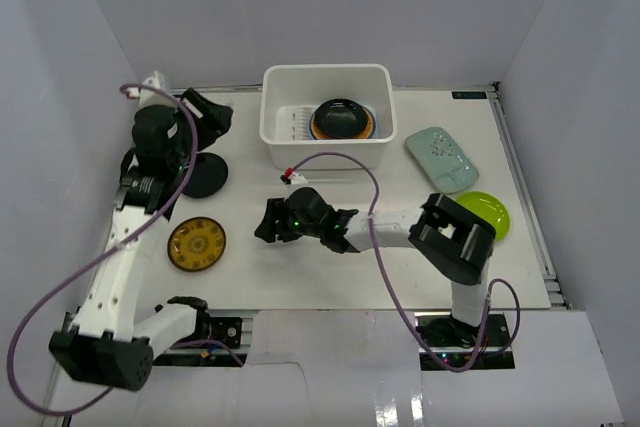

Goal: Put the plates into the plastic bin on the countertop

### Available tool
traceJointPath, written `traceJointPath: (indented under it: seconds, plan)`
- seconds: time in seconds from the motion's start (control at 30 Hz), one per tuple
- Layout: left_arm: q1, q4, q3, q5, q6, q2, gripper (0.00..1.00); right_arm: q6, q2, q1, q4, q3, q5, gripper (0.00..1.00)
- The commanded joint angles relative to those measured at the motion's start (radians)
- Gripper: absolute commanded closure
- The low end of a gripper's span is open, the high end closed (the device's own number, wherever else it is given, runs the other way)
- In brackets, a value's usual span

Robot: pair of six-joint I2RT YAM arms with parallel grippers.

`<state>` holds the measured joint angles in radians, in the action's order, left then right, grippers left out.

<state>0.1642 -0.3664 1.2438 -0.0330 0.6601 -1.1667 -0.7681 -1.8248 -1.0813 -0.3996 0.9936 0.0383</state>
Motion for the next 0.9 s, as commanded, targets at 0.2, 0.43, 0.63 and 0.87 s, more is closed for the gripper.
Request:
traceJointPath:
  seconds: [0.2, 0.43, 0.63, 0.87]
  plan:
    - [0.006, -0.216, -0.303, 0.412, -0.083, 0.374, 0.25, -0.18, -0.365, -0.081, -0.042, 0.364, -0.029, 0.4]
    - [0.006, -0.27, -0.36, 0.484, -0.085, 0.47, 0.24, -0.289, -0.53, -0.091, -0.062, 0.49, -0.067, 0.64]
    - [0.006, -0.237, -0.382, 0.467, -0.062, 0.433, 0.26, -0.22, -0.328, -0.083, -0.157, 0.306, 0.053, 0.92]
    - [-0.002, -0.103, -0.36, 0.417, 0.004, 0.313, 0.25, 0.083, 0.226, -0.013, -0.135, -0.09, 0.282, 0.92]
